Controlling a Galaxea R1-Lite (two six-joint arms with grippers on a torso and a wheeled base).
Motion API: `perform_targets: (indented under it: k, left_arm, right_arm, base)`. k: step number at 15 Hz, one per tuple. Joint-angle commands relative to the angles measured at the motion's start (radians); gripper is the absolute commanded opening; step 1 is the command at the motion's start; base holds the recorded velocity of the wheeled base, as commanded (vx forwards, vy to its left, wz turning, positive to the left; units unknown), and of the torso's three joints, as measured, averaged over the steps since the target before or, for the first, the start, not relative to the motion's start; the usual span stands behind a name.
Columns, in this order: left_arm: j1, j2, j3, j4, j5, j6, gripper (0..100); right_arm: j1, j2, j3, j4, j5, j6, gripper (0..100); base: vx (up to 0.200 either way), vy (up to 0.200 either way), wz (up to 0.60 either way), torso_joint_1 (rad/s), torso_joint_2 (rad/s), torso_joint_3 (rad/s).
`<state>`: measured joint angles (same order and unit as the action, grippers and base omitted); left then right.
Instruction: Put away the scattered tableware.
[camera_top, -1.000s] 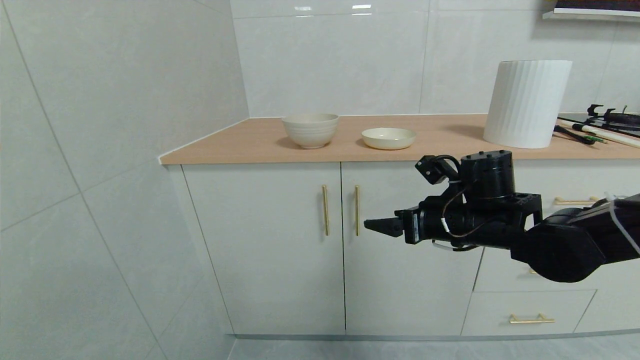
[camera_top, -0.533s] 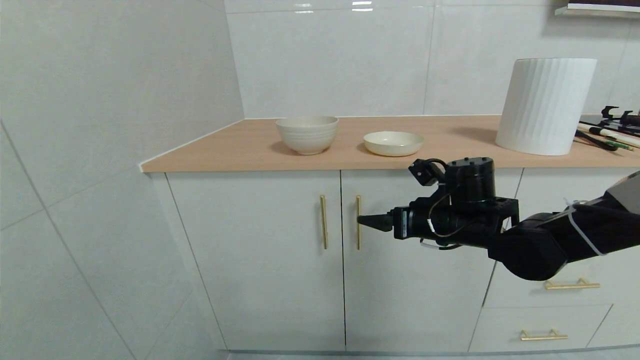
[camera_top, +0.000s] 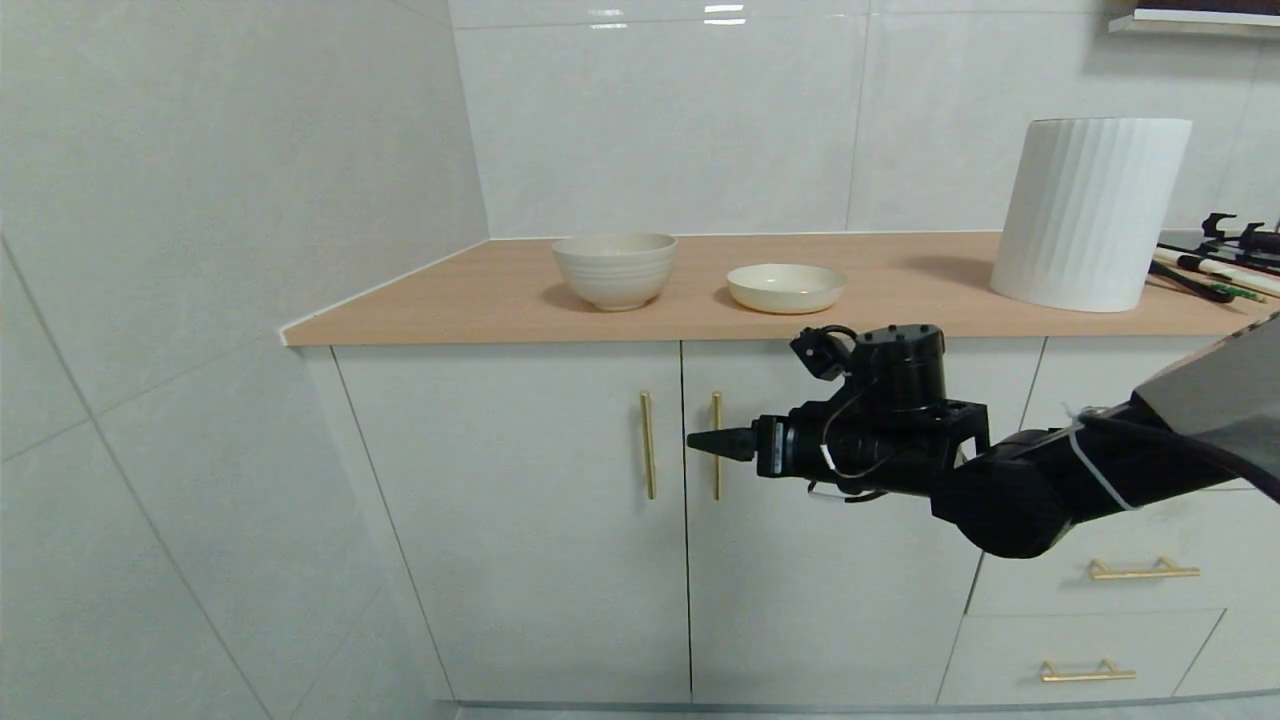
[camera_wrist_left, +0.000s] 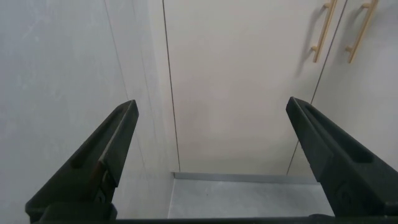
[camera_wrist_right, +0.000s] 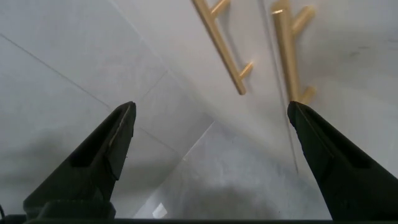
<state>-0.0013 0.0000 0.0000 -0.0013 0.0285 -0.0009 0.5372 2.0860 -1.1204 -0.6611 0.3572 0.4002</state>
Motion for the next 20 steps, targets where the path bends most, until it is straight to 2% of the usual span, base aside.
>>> perform_targets:
  k: [1,4,5,11,20]
  left_arm:
    - [0.0,0.0,0.0,0.0,0.001,-0.001,100]
    - [0.0,0.0,0.0,0.0,0.001,0.001,100]
    - [0.0,0.0,0.0,0.0,0.001,0.001,100]
    - [0.001,0.0,0.0,0.0,-0.001,0.007,100]
    - [0.0,0.0,0.0,0.0,-0.001,0.002,100]
  right_arm:
    - [0.004,0.055,-0.015,-0.018,-0.003,0.0,100]
    - [0.006,0.117,-0.042,-0.091,-0.034,0.003,100]
    - [0.006,0.157,-0.065,-0.118,-0.073,0.012,100]
    - [0.015,0.236,-0.15,-0.13,-0.118,0.1,100]
    - [0.032,0.273,-0.159,-0.172,-0.112,0.15,100]
  base:
    - [0.0,0.0,0.0,0.0,0.0,0.0]
    - [0.0,0.0,0.0,0.0,0.0,0.0]
    - [0.0,0.0,0.0,0.0,0.0,0.0]
    - [0.0,0.0,0.0,0.0,0.0,0.0]
    - [0.0,0.0,0.0,0.0,0.0,0.0]
